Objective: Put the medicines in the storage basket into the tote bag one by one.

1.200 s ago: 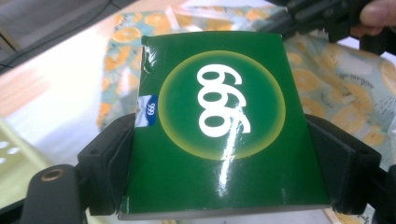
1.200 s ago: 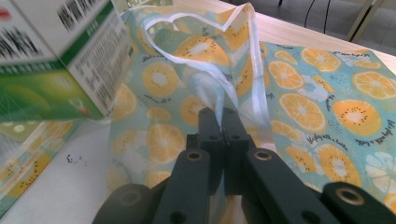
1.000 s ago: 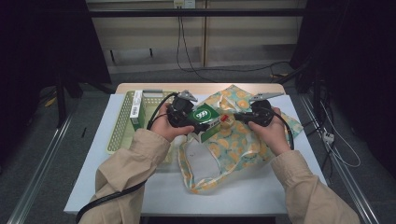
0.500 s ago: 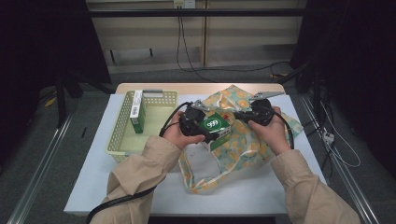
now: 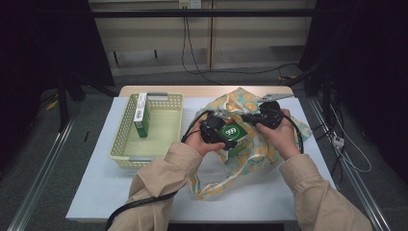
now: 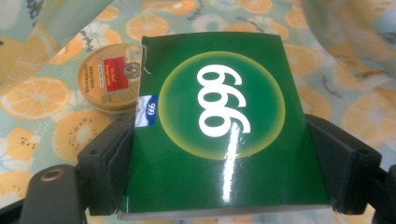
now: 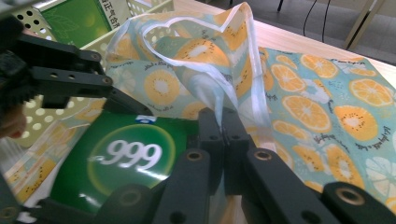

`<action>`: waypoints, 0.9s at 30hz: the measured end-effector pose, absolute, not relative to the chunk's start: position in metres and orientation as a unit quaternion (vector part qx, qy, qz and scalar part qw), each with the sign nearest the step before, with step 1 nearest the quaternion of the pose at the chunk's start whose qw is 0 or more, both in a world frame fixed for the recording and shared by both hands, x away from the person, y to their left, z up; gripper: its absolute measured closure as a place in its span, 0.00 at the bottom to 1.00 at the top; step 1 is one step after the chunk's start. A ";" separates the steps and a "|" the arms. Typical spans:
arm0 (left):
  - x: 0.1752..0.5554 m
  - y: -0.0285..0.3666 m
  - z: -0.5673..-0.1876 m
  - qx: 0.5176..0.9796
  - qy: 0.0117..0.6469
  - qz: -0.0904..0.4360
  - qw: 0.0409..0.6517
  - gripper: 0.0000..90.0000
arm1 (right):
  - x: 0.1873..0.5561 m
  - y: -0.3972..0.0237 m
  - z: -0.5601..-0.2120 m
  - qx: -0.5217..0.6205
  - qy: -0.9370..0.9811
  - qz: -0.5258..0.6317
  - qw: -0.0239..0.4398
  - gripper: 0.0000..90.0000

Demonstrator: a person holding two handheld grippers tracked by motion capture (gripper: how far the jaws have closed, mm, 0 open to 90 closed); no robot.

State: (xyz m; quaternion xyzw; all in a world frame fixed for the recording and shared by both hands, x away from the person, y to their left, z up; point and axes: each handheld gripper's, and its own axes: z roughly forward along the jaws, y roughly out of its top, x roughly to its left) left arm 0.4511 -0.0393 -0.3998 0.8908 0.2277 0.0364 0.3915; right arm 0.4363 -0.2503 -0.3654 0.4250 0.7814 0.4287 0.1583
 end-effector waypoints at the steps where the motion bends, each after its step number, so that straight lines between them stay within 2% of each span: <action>1: 0.453 -0.041 -0.401 0.888 0.231 0.036 0.395 0.19 | 0.436 -0.251 -0.365 0.426 0.781 0.428 0.157 1.00; 11: 0.466 -0.060 -0.412 0.881 0.238 0.033 0.408 0.19 | 0.439 -0.256 -0.368 0.430 0.779 0.429 0.155 1.00; 14: 0.469 -0.062 -0.412 0.883 0.244 0.061 0.397 0.19 | 0.439 -0.257 -0.368 0.430 0.779 0.428 0.156 1.00; 20: 0.480 -0.060 -0.415 0.878 0.251 0.072 0.401 0.19 | 0.438 -0.258 -0.367 0.431 0.778 0.431 0.155 1.00; 21: 0.480 -0.059 -0.414 0.878 0.259 0.089 0.392 0.19 | 0.438 -0.257 -0.367 0.431 0.778 0.431 0.155 1.00; 27: 0.489 -0.055 -0.416 0.874 0.266 0.091 0.397 0.19 | 0.438 -0.255 -0.367 0.429 0.779 0.430 0.152 1.00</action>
